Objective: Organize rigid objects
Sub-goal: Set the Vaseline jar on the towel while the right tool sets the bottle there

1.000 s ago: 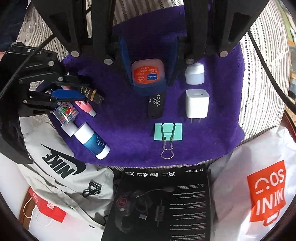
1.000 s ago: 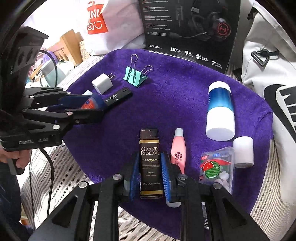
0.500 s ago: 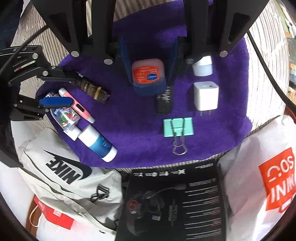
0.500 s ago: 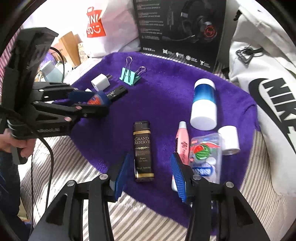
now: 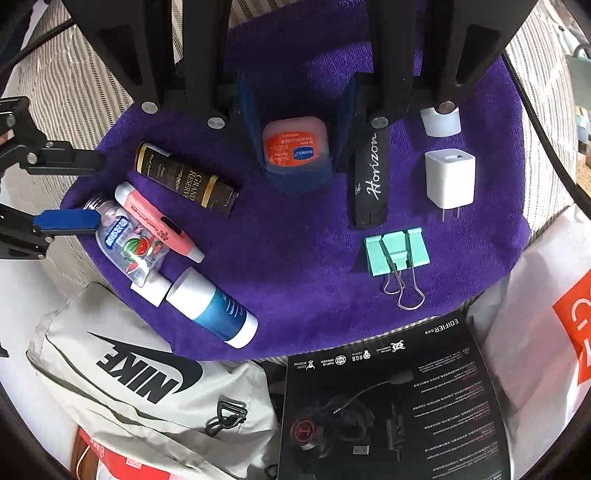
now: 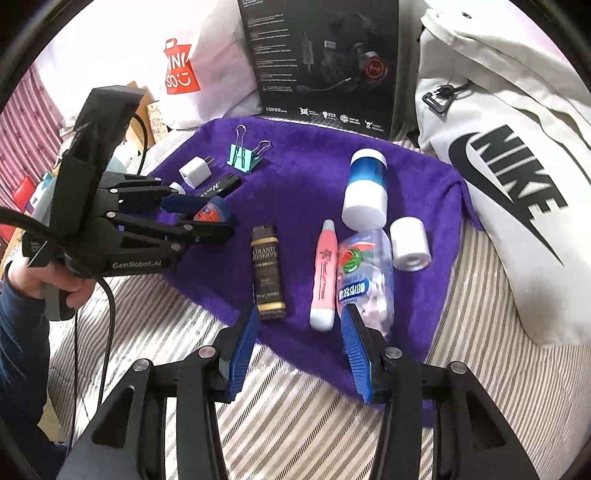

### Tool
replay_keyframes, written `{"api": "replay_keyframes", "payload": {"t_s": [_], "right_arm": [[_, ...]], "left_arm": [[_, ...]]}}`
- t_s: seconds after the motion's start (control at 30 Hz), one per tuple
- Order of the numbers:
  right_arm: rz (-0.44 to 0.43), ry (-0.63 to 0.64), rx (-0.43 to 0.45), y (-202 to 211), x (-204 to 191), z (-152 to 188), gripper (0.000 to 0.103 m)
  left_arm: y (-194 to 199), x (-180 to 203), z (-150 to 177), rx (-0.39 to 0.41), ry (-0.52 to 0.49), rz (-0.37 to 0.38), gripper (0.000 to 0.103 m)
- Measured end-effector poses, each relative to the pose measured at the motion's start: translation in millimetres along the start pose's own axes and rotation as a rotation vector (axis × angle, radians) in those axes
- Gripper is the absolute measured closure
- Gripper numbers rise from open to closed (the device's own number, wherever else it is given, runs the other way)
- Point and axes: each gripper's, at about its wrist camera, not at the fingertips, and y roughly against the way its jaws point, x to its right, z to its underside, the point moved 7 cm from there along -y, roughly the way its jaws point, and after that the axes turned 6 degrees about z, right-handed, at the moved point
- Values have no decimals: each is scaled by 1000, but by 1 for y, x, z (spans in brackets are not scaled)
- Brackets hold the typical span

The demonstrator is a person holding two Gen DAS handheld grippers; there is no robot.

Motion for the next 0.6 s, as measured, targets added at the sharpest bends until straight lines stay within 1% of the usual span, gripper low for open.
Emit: {"api": "replay_keyframes", "payload": {"t_s": [0.17,0.23,0.3,0.37,0.43,0.5,0.53,0.6], "right_arm": [[-2,-11,3,5,0,9,57],[3,-17,2,6,0,13,57],[-1,-23,3,9,2,16,57],[3,-33,14,13,3,18,57],[3,-43,22,17,4,19,57],[6,-58,26,21,3,20,57],[16,-65,28,23,3,21,57],[35,-72,31,25,2,24,56]], "left_arm": [[0,3,4,4,-19,-20,68],[1,4,5,3,-22,-23,66],[1,6,7,-4,-20,-7,56],[1,9,10,-10,-19,6,48],[3,8,11,-4,1,-2,48],[9,8,15,-6,24,12,47],[10,9,16,-4,28,8,47],[19,9,20,13,45,-14,43]]}}
